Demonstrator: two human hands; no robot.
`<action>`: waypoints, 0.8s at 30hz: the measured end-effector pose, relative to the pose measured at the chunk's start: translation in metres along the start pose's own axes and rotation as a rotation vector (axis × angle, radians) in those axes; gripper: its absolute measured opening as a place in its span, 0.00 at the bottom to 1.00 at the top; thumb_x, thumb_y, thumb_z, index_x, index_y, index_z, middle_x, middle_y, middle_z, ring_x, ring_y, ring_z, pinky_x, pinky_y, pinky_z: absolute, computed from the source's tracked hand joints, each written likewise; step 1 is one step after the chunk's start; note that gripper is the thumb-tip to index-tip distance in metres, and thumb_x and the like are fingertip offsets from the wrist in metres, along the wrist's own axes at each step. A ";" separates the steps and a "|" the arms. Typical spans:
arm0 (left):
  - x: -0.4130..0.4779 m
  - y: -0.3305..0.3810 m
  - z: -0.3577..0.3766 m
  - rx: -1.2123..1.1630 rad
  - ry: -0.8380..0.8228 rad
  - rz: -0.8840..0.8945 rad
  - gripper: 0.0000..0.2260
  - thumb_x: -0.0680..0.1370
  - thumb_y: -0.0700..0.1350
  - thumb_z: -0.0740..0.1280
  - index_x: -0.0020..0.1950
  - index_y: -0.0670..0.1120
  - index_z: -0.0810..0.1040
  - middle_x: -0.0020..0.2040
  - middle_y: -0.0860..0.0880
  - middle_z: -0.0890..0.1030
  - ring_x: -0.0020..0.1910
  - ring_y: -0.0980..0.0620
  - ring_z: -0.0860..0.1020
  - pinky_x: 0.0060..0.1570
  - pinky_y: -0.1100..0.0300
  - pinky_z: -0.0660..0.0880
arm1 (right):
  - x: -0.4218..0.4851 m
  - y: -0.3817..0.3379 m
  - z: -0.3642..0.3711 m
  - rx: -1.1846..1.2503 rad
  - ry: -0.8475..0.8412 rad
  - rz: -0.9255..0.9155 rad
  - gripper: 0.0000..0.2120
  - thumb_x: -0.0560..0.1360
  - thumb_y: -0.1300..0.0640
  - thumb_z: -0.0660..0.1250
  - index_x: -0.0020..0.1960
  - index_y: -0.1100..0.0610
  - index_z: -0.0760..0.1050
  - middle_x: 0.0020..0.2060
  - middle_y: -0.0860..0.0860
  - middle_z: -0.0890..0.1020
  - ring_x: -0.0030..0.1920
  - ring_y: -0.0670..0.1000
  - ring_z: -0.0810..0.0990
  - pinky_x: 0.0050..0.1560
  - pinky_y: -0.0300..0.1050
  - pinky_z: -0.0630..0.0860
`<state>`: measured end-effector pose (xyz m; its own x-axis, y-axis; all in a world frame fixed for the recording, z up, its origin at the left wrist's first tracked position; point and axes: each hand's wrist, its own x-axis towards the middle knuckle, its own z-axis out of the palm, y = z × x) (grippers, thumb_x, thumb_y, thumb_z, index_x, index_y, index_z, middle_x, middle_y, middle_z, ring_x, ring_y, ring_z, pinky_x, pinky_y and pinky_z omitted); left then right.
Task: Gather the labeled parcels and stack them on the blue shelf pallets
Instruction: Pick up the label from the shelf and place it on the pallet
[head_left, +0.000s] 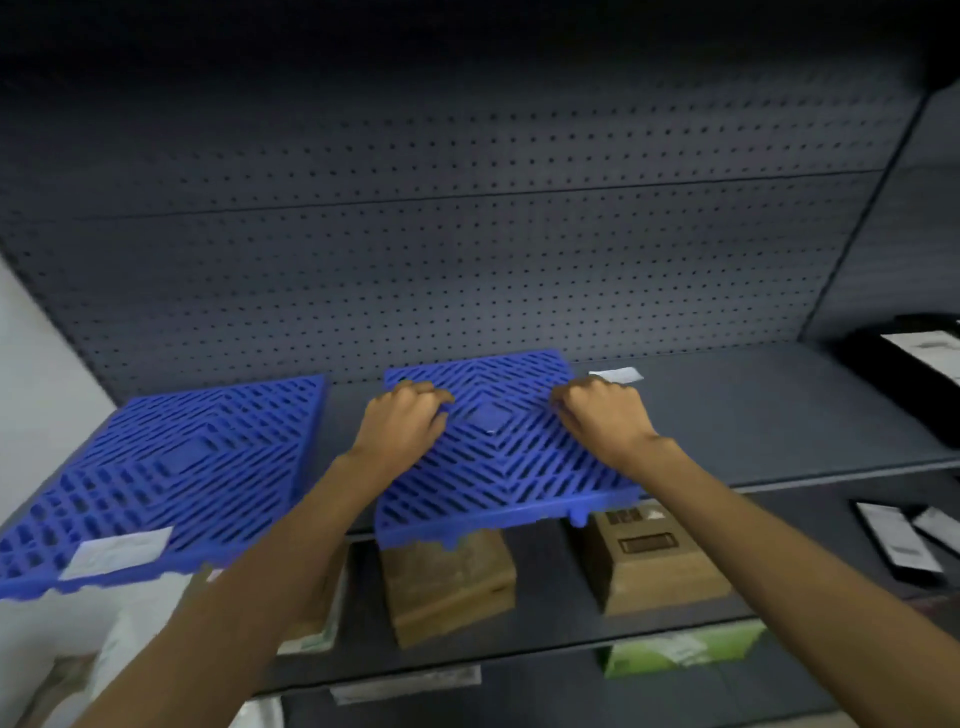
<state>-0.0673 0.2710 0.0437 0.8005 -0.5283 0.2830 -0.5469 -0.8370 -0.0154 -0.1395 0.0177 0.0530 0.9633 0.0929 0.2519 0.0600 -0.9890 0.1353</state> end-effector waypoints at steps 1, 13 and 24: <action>0.012 0.014 0.005 0.000 0.008 0.013 0.14 0.83 0.49 0.60 0.67 0.51 0.77 0.62 0.51 0.80 0.61 0.49 0.77 0.48 0.52 0.78 | -0.002 0.017 0.004 -0.005 -0.007 0.018 0.11 0.82 0.59 0.57 0.60 0.54 0.75 0.49 0.55 0.81 0.47 0.58 0.79 0.35 0.47 0.68; 0.141 0.186 0.060 0.061 0.004 -0.003 0.14 0.81 0.50 0.62 0.66 0.51 0.77 0.60 0.51 0.80 0.60 0.48 0.76 0.50 0.53 0.75 | 0.021 0.192 0.059 0.039 -0.044 0.001 0.15 0.77 0.56 0.61 0.63 0.51 0.74 0.54 0.53 0.81 0.54 0.57 0.80 0.44 0.48 0.73; 0.179 0.212 0.081 0.163 -0.096 -0.055 0.14 0.78 0.50 0.66 0.62 0.51 0.79 0.58 0.50 0.82 0.59 0.47 0.76 0.52 0.53 0.76 | 0.061 0.209 0.091 0.039 -0.054 -0.165 0.16 0.78 0.57 0.63 0.65 0.52 0.75 0.52 0.55 0.82 0.53 0.56 0.80 0.48 0.49 0.76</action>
<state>-0.0199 -0.0122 0.0133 0.8522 -0.4854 0.1954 -0.4608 -0.8731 -0.1594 -0.0445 -0.1941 0.0090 0.9520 0.2491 0.1778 0.2276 -0.9646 0.1329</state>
